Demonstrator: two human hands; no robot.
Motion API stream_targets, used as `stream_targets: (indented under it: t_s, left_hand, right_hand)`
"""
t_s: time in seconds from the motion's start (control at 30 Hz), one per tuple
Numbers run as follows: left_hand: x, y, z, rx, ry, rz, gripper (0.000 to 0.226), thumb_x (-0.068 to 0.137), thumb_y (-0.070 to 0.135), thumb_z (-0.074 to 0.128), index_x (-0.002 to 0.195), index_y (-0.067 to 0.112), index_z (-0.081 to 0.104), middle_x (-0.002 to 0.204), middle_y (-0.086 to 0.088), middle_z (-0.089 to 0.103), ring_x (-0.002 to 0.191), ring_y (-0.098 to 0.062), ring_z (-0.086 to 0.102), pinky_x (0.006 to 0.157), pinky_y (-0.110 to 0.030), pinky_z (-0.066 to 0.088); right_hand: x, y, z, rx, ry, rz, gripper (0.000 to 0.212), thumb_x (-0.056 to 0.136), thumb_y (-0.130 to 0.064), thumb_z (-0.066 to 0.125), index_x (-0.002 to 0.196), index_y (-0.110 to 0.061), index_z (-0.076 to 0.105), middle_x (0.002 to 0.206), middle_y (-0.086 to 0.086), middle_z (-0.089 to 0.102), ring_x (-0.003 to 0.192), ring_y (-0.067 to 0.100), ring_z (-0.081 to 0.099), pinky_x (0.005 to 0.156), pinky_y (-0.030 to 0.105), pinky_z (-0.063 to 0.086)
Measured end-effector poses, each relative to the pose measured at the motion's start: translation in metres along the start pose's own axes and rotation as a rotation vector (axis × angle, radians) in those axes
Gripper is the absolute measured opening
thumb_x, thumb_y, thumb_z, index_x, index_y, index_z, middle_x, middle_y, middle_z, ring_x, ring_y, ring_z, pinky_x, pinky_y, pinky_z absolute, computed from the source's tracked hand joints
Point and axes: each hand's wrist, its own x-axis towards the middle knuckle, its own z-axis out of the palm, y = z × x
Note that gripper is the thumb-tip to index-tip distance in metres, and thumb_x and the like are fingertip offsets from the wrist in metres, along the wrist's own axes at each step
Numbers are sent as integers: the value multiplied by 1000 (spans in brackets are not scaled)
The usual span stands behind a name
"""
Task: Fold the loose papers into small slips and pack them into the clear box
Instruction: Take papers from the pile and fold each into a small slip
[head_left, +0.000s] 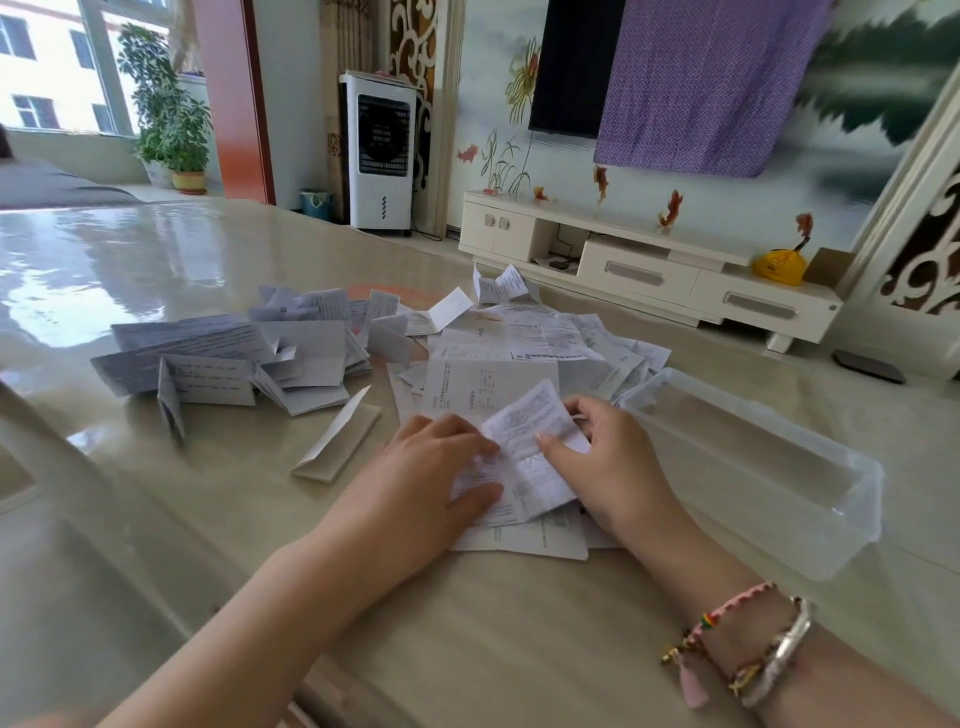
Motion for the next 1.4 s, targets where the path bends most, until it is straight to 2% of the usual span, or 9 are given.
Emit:
stream_targets:
  t_s: [0.07,0.17,0.33,0.53,0.83,0.97,1.13,1.3,1.4]
  left_hand:
    - [-2,-2,4,34,-31,6,41,93,47,52,132,35,54,128,22,47,121,-7,34,105,-28,34]
    - [-3,-5,4,27,-26,28,42,92,50,51,131,35,55,128,22,48,122,-7,36,105,-26,34]
    - [-5,-10,-1,-41,-63,49,72,70,82,36,125,41,60,127,26,52,122,-1,38,105,-23,34]
    - [-7,-11,-8,-132,-106,34,75,58,84,46,121,45,61,131,27,49,125,7,34,103,-13,27]
    - [-8,-5,-17,-270,65,-69,31,88,50,57,79,25,72,76,9,63,72,-6,57,65,-24,45]
    - [-5,-1,-18,-171,135,-215,19,87,40,64,106,37,64,77,15,62,63,1,56,52,-15,41]
    - [-1,2,-16,-17,99,-229,49,91,41,58,137,37,42,118,15,49,95,-5,53,79,-27,45]
    - [-1,1,-12,178,32,-158,34,95,41,51,129,43,53,146,13,27,129,-17,26,105,-32,33]
    - [-2,-1,-9,179,62,-70,29,96,35,51,123,42,61,142,13,41,127,-19,31,105,-35,35]
  right_hand:
    - [-5,-3,-3,-235,-38,-104,35,89,-17,65,121,-21,51,121,-4,61,106,8,54,83,10,40]
    - [-13,-8,-9,-532,-106,-264,64,90,-25,63,144,-23,30,144,-5,35,132,12,28,103,17,23]
    - [-15,-12,-27,-362,-297,-410,34,81,-36,74,113,-29,64,122,-16,58,118,0,46,102,19,35]
    - [-16,-7,-37,-294,-519,-338,36,80,-36,76,115,-34,64,120,-25,57,115,-13,46,98,7,35]
    - [-12,-8,-34,-78,-284,-153,9,86,-37,68,86,-29,71,84,-14,71,81,-4,64,72,14,49]
    - [-7,-6,-21,-46,-174,-65,12,86,-36,69,82,-24,69,79,-8,71,74,3,65,67,24,52]
    - [-5,0,-14,-273,-96,-168,15,86,-35,69,96,-25,63,92,-15,62,87,0,57,76,18,46]
    - [-5,-1,-9,-516,-132,-351,30,87,-26,65,118,-27,61,113,-9,51,113,10,40,96,23,33]
    - [-7,-3,-8,-526,-170,-441,34,88,-12,61,118,-25,65,115,-9,57,112,10,43,94,18,31]
